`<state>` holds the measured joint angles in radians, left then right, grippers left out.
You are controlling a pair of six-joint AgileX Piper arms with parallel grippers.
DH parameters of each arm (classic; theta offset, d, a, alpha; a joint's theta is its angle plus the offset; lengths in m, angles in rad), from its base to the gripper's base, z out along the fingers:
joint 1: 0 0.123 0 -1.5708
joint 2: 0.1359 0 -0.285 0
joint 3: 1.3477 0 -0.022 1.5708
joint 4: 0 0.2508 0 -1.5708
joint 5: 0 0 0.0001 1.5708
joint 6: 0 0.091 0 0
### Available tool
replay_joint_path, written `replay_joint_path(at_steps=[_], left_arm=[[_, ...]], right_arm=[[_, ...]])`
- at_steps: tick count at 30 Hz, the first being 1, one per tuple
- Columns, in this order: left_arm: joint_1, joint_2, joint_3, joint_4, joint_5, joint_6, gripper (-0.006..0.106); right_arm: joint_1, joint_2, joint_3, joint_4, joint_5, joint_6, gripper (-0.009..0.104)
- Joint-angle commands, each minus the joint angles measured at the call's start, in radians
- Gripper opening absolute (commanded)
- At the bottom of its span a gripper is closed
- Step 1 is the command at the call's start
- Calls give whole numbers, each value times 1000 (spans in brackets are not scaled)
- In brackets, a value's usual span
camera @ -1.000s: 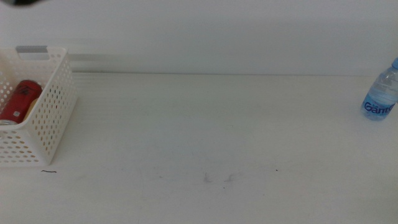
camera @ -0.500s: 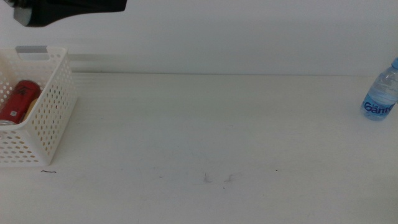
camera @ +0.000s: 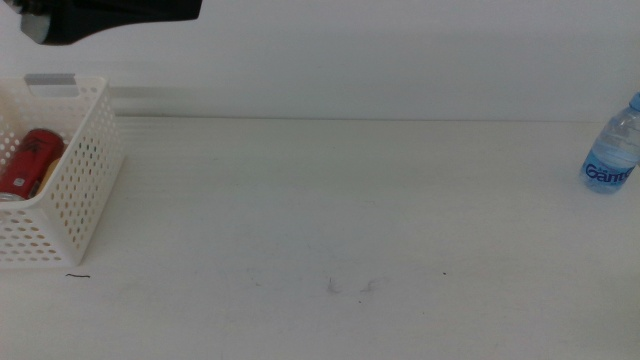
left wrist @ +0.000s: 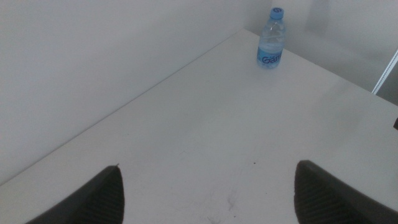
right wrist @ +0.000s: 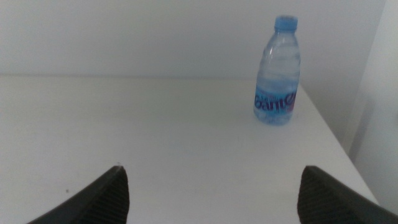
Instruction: Use arms to grab the bottles and put them into the dustbin to the left of the table.
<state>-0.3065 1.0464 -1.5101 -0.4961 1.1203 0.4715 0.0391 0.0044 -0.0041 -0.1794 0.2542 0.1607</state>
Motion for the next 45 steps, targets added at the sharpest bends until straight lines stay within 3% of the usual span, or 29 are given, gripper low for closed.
replay_joint_path(at_steps=[1,4,8,14,22,29,34,45], left_arm=[[-3,-2,2,-1,-11,0,94],[-3,-2,2,-1,-11,0,94],[-3,-2,2,1,-11,0,94],[-3,-6,2,1,-11,0,94],[-3,-6,2,1,-11,0,94],[-3,-6,2,1,-11,0,94],[-3,-6,2,1,-11,0,94],[-3,-6,2,1,-11,0,94]], right_arm=[[-6,-4,4,-16,-42,-12,86],[-13,-4,4,37,-71,42,86],[-91,97,4,-42,-220,8,86],[-296,586,4,-40,-708,71,86],[-320,1219,4,17,-1447,50,86],[-318,1535,-52,135,-1475,13,86],[-318,1657,-163,193,-1475,-170,86],[-307,1944,-486,124,-1475,-221,86]])
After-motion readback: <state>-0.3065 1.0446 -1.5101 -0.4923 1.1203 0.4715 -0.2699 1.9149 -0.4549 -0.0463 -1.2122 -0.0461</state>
